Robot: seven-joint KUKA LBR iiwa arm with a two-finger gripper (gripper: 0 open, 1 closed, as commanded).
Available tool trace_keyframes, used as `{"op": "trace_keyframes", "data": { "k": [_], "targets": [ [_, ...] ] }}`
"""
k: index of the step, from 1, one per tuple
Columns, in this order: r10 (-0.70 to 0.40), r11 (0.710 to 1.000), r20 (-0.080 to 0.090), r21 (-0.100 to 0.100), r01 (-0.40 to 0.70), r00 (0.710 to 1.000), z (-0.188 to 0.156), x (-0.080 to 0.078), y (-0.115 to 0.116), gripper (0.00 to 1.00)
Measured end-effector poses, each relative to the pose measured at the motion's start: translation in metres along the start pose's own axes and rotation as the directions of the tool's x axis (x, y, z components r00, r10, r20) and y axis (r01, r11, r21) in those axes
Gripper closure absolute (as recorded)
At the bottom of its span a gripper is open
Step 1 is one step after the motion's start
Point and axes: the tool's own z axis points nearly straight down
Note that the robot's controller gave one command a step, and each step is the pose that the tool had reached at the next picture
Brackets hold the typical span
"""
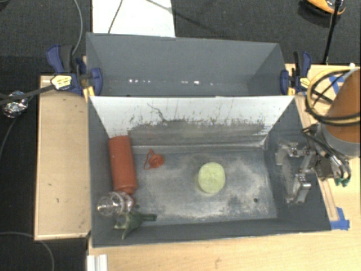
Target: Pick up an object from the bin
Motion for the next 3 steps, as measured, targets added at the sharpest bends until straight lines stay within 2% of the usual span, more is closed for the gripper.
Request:
{"op": "trace_keyframes", "data": {
  "k": [1, 2, 3],
  "targets": [
    [-0.004, 1.0, 0.009, 0.002, 0.004, 1.0, -0.004, -0.002, 0.001, 0.0],
    [-0.05, 0.999, 0.012, 0.003, 0.05, 0.999, 0.047, -0.001, 0.016, 0.0],
    [-0.053, 0.999, 0.012, 0.002, 0.053, 0.999, 0.096, -0.009, 0.011, 0.0]
  ]
}}
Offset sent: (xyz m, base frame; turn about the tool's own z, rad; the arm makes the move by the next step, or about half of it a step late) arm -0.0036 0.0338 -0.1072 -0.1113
